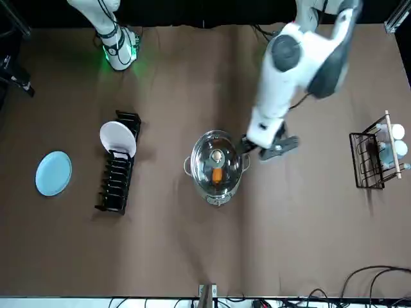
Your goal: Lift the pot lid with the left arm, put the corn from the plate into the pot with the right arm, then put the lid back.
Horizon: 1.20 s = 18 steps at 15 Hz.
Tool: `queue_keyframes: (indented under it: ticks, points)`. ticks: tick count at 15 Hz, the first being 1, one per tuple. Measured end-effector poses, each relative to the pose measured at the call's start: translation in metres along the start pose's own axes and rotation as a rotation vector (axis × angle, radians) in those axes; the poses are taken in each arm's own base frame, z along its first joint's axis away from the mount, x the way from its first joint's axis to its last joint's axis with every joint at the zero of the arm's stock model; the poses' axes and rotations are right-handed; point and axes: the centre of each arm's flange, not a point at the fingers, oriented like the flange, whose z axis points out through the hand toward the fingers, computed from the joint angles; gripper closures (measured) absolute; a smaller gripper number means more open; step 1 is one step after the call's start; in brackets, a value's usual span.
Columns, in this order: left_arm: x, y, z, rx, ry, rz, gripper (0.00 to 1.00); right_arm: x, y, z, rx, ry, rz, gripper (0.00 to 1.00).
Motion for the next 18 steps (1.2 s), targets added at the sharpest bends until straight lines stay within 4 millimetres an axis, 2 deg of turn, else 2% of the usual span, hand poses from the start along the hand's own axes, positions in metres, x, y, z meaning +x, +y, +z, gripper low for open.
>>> queue_keyframes:
  ticks: [1,2,4,7,10,14,18]
  points:
    - [0.009,-0.021,-0.014,0.005,-0.027,0.040,0.00,0.000,-0.001,0.001,0.000,-0.006,-0.003,0.00]
    - [0.022,-0.057,-0.036,0.015,-0.077,0.140,0.00,0.003,-0.003,0.011,0.003,-0.037,-0.007,0.00]
    - [0.030,-0.086,-0.051,0.031,-0.107,0.223,0.00,0.006,-0.004,0.022,0.005,-0.060,-0.013,0.00]
    - [0.038,-0.113,-0.062,0.045,-0.135,0.328,0.00,0.008,-0.005,0.026,0.005,-0.064,-0.014,0.00]
    - [0.051,-0.143,-0.073,0.047,-0.146,0.378,0.00,0.008,-0.005,0.025,0.005,-0.062,-0.015,0.00]
    - [0.056,-0.175,-0.086,0.055,-0.181,0.419,0.00,0.009,-0.006,0.024,0.005,-0.055,-0.017,0.00]
    - [0.066,-0.235,-0.119,-0.032,-0.177,0.388,0.00,0.009,-0.005,0.023,0.005,-0.049,-0.016,0.00]
